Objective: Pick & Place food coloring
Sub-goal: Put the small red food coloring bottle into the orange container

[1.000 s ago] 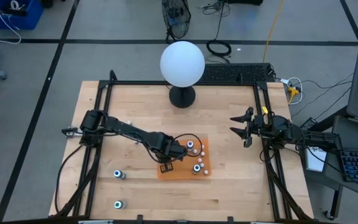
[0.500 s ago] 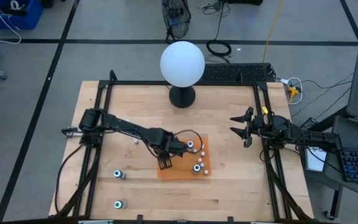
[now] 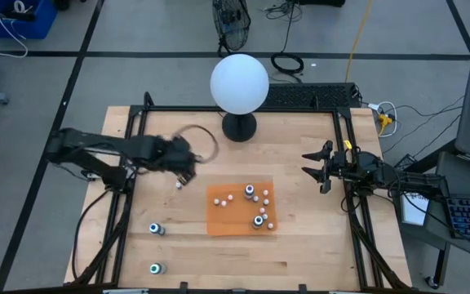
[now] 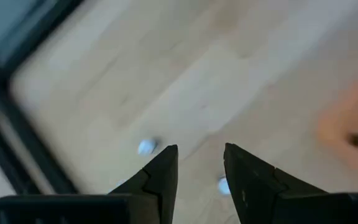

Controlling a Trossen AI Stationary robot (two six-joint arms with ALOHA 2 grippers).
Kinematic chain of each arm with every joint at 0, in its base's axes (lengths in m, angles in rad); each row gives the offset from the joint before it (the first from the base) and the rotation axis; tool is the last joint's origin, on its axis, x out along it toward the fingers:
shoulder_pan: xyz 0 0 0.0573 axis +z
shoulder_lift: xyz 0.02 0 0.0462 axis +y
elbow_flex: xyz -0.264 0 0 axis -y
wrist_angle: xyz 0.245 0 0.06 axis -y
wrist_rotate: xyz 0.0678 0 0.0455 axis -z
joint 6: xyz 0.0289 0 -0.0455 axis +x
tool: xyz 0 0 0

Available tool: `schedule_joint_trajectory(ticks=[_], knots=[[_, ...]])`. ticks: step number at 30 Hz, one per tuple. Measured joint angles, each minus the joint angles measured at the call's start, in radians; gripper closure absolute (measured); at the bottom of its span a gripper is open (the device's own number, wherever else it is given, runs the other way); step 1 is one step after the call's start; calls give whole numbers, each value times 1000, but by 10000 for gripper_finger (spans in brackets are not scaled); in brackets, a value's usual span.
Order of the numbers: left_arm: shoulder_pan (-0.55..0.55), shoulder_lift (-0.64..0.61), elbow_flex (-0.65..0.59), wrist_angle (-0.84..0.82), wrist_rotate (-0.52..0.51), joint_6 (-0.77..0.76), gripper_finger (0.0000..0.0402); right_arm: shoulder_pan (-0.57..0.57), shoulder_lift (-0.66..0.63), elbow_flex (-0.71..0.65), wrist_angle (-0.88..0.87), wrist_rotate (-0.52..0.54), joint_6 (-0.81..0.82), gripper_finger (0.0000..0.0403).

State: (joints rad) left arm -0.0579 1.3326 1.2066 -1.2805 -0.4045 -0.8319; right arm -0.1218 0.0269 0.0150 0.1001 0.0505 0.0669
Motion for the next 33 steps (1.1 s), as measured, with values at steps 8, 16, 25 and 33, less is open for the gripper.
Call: schedule_joint_trajectory(ticks=[8,16,25,33], knots=[[188,-171,-310,132,75,-210,225,0,0,0,0,0,0,195],[342,-173,-451,336,211,-45,190,0,0,0,0,0,0,195],[442,-161,-530,378,248,5,187,0,0,0,0,0,0,195],[474,-148,-588,494,293,64,187,0,0,0,0,0,0,195]])
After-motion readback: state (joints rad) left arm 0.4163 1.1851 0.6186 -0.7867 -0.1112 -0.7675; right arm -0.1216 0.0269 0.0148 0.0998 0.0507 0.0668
